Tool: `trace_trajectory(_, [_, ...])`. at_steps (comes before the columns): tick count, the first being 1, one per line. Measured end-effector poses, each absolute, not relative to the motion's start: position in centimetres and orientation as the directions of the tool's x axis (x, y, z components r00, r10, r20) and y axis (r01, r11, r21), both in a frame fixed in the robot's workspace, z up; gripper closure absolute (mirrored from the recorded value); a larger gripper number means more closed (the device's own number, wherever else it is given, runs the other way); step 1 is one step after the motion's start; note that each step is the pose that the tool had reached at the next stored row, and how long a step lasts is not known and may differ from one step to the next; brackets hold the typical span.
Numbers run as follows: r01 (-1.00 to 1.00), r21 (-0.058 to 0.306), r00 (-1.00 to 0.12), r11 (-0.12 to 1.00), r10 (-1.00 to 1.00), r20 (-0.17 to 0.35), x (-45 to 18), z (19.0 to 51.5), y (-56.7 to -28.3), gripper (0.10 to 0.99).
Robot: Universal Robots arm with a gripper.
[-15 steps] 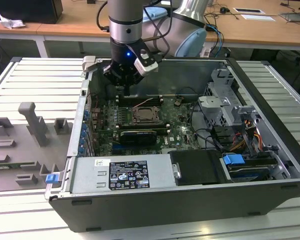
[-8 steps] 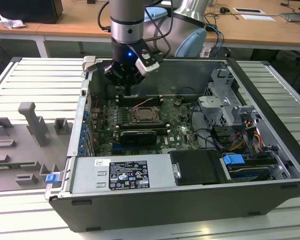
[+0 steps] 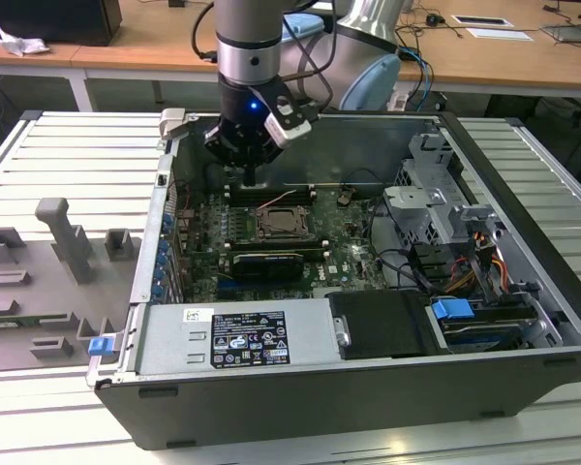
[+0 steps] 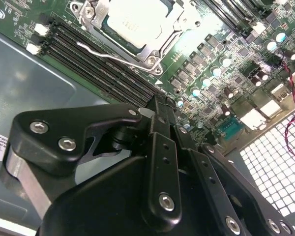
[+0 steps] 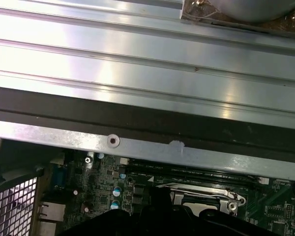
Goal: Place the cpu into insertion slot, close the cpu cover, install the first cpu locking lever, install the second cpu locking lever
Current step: 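Install the first cpu locking lever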
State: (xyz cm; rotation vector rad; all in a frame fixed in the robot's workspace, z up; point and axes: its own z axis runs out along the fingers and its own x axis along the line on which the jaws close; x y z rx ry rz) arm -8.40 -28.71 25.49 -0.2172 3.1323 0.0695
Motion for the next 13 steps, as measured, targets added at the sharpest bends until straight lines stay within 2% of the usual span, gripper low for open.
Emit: trace_trajectory(13, [-0.105,0.062,-0.994,0.993,-0.105,-0.006,-6.2,24.1,-29.0,0.98])
